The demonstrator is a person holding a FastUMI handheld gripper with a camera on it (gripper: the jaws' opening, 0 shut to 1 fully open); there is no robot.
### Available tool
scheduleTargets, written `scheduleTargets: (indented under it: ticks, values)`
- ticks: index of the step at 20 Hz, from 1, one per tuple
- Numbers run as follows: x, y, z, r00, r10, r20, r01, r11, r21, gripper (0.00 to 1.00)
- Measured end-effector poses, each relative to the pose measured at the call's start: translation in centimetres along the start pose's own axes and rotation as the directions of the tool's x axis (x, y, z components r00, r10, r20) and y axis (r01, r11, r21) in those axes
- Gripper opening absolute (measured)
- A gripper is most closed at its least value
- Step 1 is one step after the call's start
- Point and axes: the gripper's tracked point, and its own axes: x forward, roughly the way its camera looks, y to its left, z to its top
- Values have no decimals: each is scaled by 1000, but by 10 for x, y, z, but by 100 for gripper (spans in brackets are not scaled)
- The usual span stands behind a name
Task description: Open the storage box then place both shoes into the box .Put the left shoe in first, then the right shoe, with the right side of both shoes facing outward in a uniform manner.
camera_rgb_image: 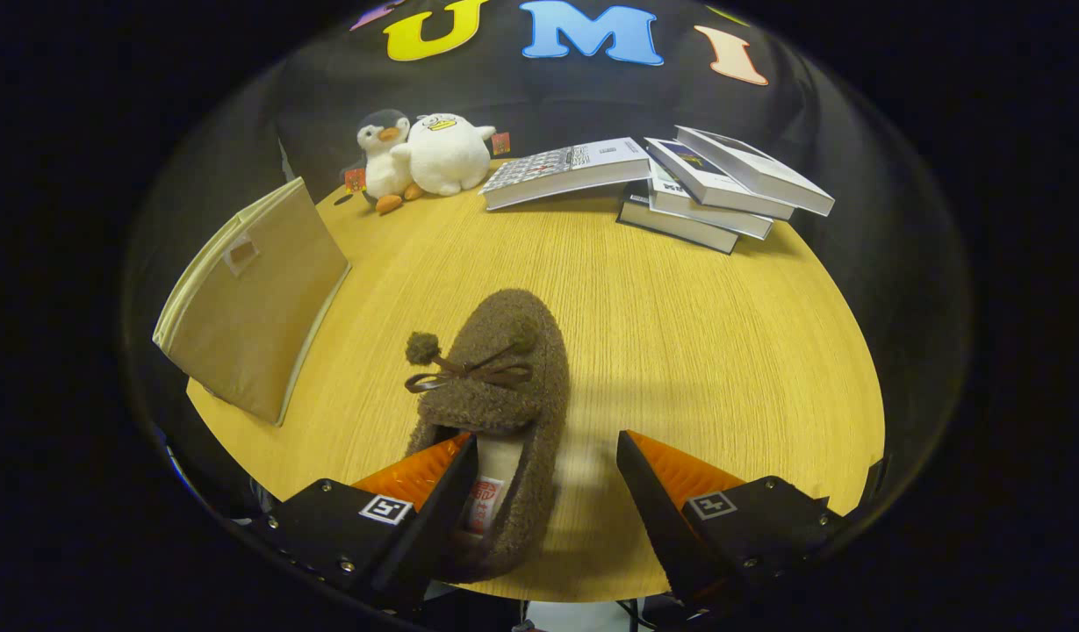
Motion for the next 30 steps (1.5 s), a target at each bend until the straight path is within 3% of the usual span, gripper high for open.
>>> scheduleTargets:
  ticks: [1, 3, 6, 7, 8, 9, 17, 30]
  values:
    - [3, 0, -4, 1000, 2, -14, -2, 1000, 4, 98]
    - [8, 7, -6, 999, 40, -31, -38, 998, 50, 89]
    - [12, 7, -4, 998, 30, -47, -24, 993, 113, 39]
    - [12, 4, -3, 999, 12, -53, -5, 990, 139, 32]
    - [11, 2, -1, 998, 3, -57, 7, 985, 173, 14]
    - [10, 4, -3, 997, 15, -70, 0, 979, 203, 7]
    - [-20, 25, 32, 997, 75, -13, -64, 925, 375, 5]
    - [-77, 101, 116, 989, 101, 106, -133, 927, 350, 6]
